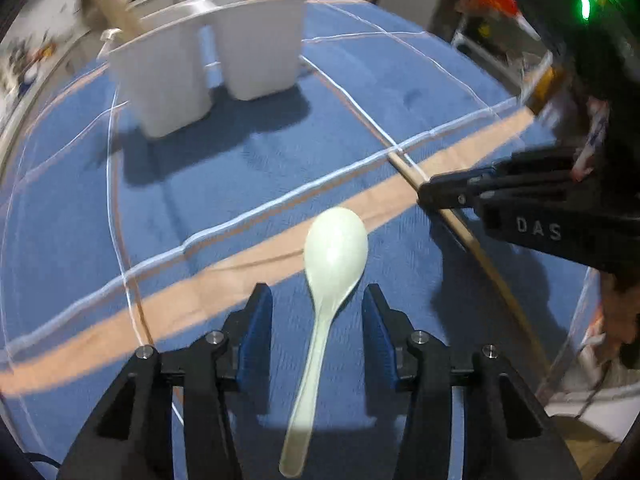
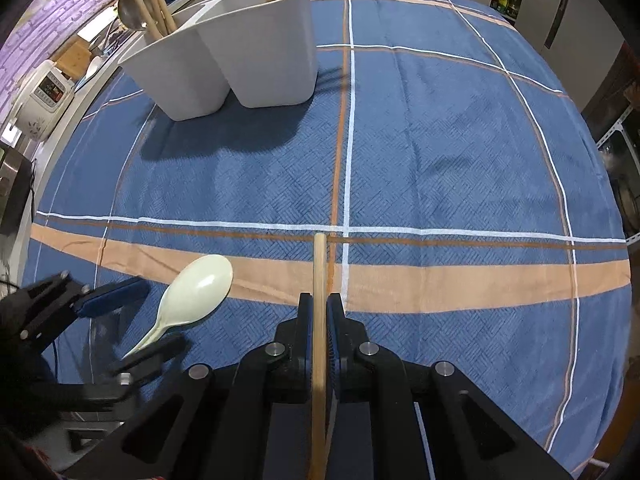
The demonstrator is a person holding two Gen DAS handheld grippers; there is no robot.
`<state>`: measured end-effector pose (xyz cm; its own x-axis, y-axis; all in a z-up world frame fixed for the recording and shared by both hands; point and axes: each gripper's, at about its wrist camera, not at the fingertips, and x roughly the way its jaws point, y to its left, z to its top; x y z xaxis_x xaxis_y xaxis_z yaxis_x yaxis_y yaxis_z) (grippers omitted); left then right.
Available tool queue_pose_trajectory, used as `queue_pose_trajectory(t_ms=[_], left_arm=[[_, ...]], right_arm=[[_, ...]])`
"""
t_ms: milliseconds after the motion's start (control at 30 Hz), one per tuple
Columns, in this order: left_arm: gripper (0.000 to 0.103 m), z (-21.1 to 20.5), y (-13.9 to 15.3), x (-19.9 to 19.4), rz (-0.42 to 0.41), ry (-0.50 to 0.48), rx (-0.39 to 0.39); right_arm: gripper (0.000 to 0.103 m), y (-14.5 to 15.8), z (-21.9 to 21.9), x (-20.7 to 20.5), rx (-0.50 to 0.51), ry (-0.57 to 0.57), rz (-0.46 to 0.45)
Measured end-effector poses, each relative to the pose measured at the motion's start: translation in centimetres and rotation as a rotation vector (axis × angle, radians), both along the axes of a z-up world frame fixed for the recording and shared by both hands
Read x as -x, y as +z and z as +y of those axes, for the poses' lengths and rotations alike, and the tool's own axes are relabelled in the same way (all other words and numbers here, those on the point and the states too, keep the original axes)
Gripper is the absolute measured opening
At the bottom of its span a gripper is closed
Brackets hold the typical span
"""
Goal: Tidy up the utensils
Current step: 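Grasp the white ceramic spoon with the left tool while the right tool grasps the chopstick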
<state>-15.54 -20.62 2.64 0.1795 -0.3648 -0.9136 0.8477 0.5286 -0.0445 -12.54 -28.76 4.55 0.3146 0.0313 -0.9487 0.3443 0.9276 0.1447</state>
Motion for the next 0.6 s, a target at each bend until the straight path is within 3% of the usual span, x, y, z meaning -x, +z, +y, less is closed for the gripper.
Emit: queue_pose_trajectory(t_ms=[33, 133, 267, 500, 600], left_arm=[[0.023, -0.4, 0.1, 0.2, -0.024, -0.013, -0.003], [0.014, -0.1, 0.1, -0.3, 0.023, 0.026, 0.053], [0.011, 2.3, 0.8, -1.7, 0.097, 0.119, 0.151], [0.008, 6.3, 3.9, -2.0, 0.084, 0.216, 0.29], [0.0, 7.4, 5.5, -2.2, 0.075, 0.251, 0.339]], right_arm=[[0.007, 0.0, 0.1, 0.0, -0.002, 0.0, -0.003], [0.007, 0.0, 0.8, 0.5, -0.01, -0.012, -0.019], [0.007, 0.6, 0.4, 1.5, -0.009, -0.042, -0.063], [0.007, 2.7, -0.9, 4.4, -0.027, -0.085, -0.149], [0.007, 3.8, -0.6, 5.2, -0.03, -0.092, -0.194]])
